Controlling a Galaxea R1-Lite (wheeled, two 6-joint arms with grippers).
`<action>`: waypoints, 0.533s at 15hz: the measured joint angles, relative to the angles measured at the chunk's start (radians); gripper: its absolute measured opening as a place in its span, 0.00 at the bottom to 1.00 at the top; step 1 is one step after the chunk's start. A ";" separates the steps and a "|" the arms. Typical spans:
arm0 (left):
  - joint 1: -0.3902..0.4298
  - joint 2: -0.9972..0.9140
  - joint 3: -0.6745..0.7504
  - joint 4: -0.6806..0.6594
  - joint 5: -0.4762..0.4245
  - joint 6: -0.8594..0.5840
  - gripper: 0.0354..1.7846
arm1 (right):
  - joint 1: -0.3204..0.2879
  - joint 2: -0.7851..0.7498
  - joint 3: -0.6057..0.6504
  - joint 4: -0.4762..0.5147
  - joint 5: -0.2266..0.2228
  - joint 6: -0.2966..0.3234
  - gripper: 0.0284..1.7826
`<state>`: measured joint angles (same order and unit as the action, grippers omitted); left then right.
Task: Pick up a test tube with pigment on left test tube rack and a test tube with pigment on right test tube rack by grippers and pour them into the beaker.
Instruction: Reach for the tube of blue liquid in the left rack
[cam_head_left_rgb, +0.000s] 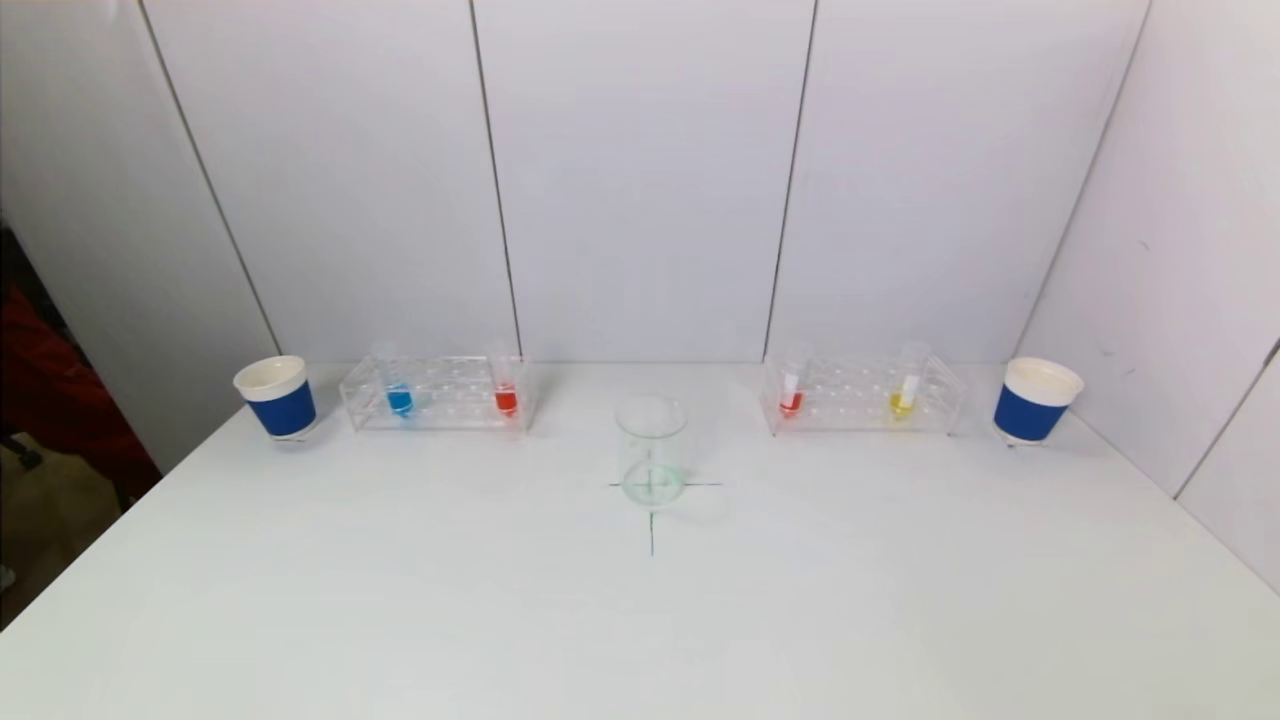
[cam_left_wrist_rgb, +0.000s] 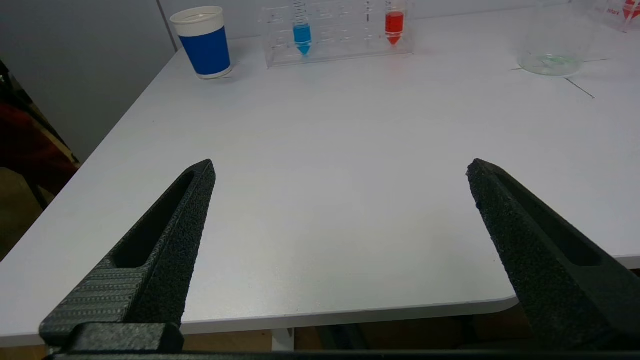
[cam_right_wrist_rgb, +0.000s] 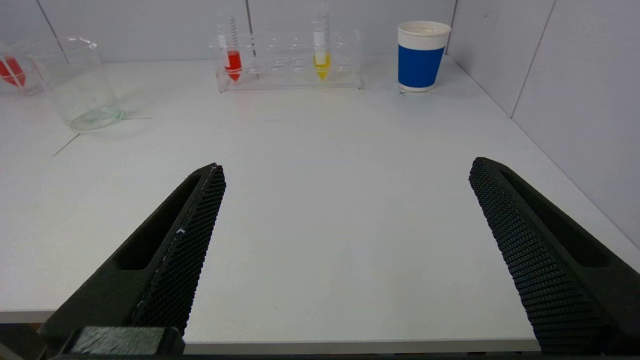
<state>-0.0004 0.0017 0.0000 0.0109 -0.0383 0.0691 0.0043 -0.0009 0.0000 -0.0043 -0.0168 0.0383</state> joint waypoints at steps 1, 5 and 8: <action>0.000 0.000 0.000 0.000 0.000 0.000 0.99 | 0.000 0.000 0.000 0.000 0.000 0.000 1.00; 0.000 0.000 0.000 0.000 0.000 -0.001 0.99 | 0.000 0.000 0.000 0.000 0.000 0.000 1.00; 0.000 0.000 0.000 0.001 0.000 -0.001 0.99 | 0.000 0.000 0.000 0.000 0.000 0.000 1.00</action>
<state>0.0000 0.0017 0.0000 0.0119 -0.0383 0.0683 0.0043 -0.0009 0.0000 -0.0038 -0.0168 0.0383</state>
